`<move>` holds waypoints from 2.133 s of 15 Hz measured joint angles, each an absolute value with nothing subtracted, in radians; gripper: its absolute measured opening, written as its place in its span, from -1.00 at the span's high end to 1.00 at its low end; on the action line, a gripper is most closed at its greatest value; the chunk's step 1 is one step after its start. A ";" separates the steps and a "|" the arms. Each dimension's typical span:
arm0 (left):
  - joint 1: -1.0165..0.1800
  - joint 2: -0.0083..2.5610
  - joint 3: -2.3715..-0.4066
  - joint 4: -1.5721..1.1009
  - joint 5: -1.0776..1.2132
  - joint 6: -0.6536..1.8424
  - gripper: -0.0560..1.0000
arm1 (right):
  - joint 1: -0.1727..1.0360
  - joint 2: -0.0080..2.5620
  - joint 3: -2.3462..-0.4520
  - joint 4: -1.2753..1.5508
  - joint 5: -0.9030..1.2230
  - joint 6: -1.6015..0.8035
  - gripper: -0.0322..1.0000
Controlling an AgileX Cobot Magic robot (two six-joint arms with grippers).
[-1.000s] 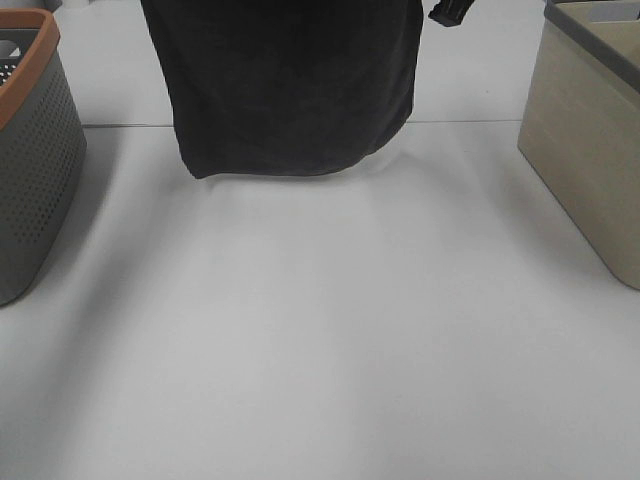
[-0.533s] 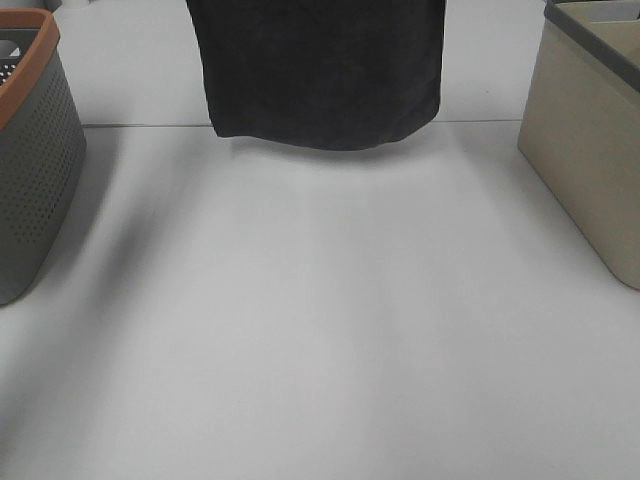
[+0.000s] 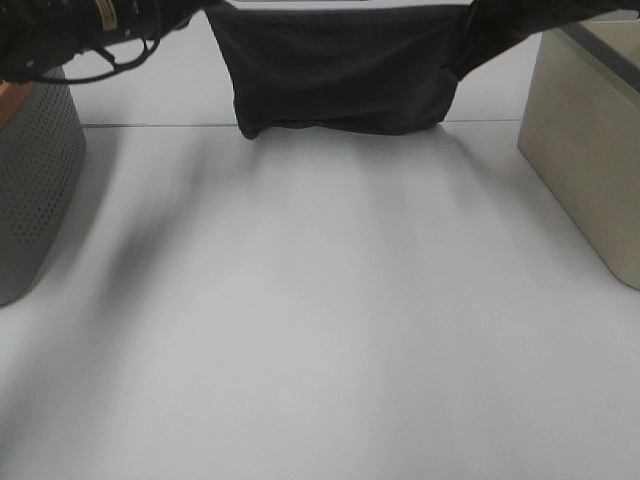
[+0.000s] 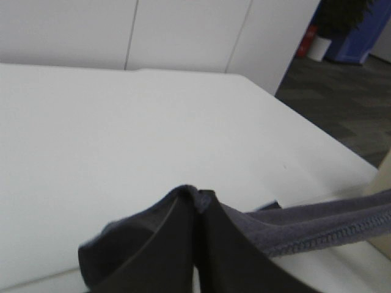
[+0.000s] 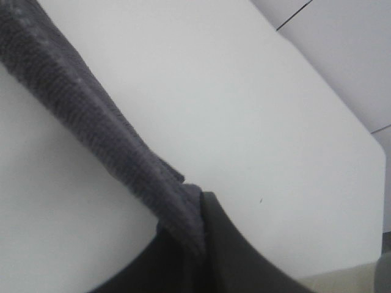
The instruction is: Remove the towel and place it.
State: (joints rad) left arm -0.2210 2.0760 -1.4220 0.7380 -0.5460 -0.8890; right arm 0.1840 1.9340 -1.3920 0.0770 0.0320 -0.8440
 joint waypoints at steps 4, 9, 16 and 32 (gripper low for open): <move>-0.231 1.970 -1.108 0.727 -0.637 -0.803 0.89 | 0.202 1.857 -1.145 0.084 -0.042 -0.839 0.90; -0.232 1.876 -0.788 0.703 -0.665 -0.728 0.89 | 0.302 1.839 -0.879 0.074 -0.055 -0.855 0.90; -0.232 1.865 -0.616 0.708 -0.747 -0.725 0.89 | 0.313 1.821 -0.737 0.040 -0.038 -0.857 0.90; -0.232 1.855 -0.558 0.894 -0.735 -0.964 -0.47 | 0.360 1.578 -0.681 -0.014 0.083 -0.902 -0.52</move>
State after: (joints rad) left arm -0.2320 1.8550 -0.5580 0.8940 -0.7350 -0.9640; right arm 0.3600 1.5780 -0.6810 -0.0140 0.0830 -0.9020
